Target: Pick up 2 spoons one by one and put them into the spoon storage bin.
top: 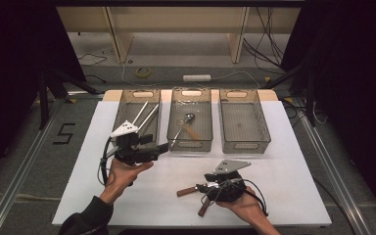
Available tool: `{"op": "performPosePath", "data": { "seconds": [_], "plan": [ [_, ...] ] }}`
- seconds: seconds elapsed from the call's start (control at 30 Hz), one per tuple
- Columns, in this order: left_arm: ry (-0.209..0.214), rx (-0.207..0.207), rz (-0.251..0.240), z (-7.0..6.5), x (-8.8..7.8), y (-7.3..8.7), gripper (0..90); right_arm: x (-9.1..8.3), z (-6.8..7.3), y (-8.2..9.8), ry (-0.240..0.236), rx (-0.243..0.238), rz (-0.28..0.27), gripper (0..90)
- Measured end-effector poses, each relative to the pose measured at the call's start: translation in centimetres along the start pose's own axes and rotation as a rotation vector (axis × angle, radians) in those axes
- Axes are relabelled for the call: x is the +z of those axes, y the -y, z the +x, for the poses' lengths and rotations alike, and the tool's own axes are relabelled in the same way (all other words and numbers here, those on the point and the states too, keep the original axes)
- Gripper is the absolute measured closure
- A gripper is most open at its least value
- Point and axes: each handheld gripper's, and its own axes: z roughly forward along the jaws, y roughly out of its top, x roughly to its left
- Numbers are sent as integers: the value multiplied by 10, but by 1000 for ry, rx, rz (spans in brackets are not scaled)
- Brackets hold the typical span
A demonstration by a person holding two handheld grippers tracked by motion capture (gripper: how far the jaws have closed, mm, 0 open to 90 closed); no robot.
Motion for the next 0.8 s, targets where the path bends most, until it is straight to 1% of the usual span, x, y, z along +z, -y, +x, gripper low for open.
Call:
{"op": "performPosePath", "data": {
  "seconds": [0.07, 0.13, 0.17, 0.23, 0.3, 0.4, 0.43, 0.47, 0.5, 0.57, 0.63, 0.8],
  "plan": [
    [-13, 20, -5, -2, -3, 6, 205, 3, 0, -2, -4, 2, -3, 581],
    [-26, 60, -2, -3, -6, 12, 195, 6, 0, -4, -2, 3, -3, 614],
    [-24, 71, -2, -4, -9, 14, 194, 7, 0, -5, -3, 1, -3, 630],
    [-16, 78, -8, -4, -14, 18, 191, 10, 0, -7, -7, -1, 2, 657],
    [-9, 56, -24, -3, -20, 22, 191, 11, 0, -9, -6, -4, -4, 684],
    [-7, 54, -25, -4, -25, 25, 191, 14, -1, -10, -9, -9, 2, 719],
    [4, 45, -19, -4, -27, 27, 191, 16, 0, -11, -10, -8, 5, 724],
    [20, 22, -16, -4, -27, 28, 191, 17, 0, -11, -9, -13, 5, 734],
    [27, 8, -20, -3, -28, 30, 191, 18, 1, -12, -6, -16, 8, 752],
    [19, 17, -14, -4, -31, 33, 191, 21, 2, -13, -9, -25, 13, 776],
    [15, 11, -19, -5, -32, 35, 192, 24, 3, -14, -10, -30, 20, 803],
    [-6, 38, -19, -5, -35, 40, 191, 34, 3, -15, -10, -37, 49, 848]
  ]
}}
